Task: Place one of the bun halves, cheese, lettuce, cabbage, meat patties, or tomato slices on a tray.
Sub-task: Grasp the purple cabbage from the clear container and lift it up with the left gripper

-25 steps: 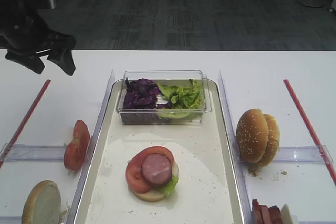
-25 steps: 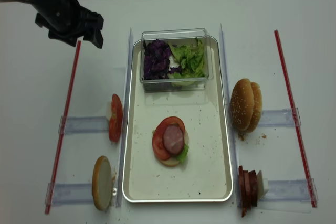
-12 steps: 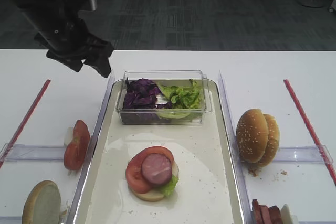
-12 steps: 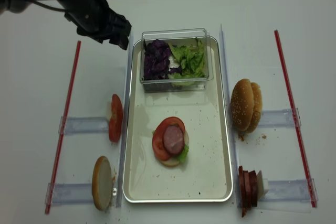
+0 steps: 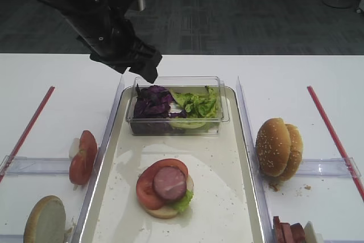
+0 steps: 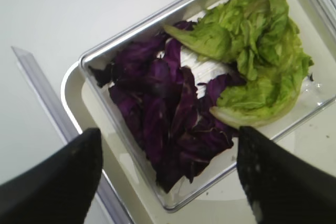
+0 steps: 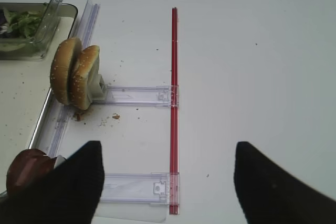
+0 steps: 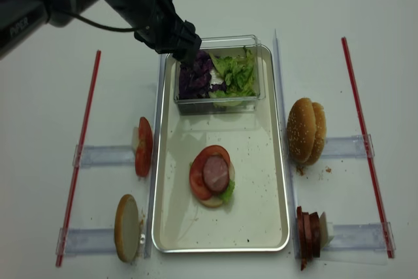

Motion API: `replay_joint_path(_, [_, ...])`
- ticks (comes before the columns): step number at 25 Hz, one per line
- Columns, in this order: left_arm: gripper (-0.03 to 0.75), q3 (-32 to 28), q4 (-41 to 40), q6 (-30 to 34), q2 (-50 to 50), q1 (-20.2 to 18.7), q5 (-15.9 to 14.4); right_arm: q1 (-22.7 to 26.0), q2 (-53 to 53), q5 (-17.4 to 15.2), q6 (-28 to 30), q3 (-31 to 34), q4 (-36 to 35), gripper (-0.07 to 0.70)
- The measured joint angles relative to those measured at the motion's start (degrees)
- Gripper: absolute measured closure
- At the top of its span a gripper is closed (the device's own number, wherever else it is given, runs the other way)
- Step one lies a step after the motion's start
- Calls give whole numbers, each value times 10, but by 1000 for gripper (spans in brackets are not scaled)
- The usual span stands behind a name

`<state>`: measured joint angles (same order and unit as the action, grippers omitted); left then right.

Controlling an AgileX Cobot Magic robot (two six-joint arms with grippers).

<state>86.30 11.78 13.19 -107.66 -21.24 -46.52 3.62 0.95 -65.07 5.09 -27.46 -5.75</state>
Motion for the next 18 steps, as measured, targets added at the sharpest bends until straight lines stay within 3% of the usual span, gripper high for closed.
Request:
replay_joint_path(6, [224, 0, 2, 2, -1, -23, 39, 0, 0, 0, 0, 0, 0, 90])
replay_joint_path(18, [227, 0, 4, 4, -1, -25, 47, 0, 0, 0, -2, 0, 0, 90])
